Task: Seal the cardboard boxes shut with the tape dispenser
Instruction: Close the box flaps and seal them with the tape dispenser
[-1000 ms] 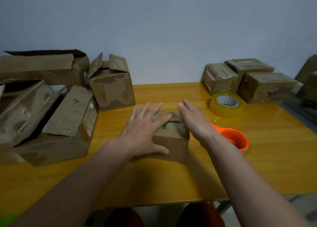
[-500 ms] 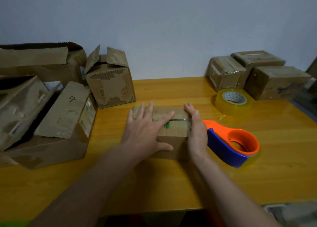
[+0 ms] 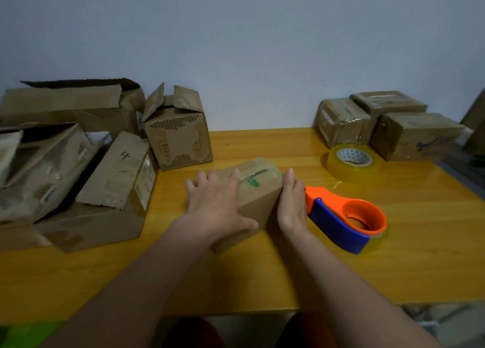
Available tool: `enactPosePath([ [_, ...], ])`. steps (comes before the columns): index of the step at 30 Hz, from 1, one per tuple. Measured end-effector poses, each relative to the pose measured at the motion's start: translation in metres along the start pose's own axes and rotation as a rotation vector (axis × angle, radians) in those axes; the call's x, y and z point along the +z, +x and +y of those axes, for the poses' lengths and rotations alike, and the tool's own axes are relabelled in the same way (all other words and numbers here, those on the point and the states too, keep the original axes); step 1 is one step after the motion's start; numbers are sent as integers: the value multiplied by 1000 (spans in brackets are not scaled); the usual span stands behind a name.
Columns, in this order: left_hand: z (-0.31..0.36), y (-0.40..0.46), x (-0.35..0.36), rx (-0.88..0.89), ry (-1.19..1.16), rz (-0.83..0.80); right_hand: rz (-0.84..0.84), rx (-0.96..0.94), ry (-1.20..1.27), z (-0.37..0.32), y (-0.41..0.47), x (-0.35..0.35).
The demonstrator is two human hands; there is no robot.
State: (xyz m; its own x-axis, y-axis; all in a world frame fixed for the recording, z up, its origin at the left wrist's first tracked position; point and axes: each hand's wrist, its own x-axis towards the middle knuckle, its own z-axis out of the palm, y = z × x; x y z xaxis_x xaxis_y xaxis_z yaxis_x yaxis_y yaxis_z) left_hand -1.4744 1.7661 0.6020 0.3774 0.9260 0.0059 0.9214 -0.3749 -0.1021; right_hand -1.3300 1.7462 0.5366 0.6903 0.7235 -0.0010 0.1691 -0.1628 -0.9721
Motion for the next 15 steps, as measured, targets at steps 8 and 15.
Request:
enactPosePath([
  [8, -1, -23, 17, -176, -505, 156, -80, -214, -120, -29, -12, 10],
  [15, -20, -37, 33, -22, -753, 159, -216, -602, -940, -65, 14, -6],
])
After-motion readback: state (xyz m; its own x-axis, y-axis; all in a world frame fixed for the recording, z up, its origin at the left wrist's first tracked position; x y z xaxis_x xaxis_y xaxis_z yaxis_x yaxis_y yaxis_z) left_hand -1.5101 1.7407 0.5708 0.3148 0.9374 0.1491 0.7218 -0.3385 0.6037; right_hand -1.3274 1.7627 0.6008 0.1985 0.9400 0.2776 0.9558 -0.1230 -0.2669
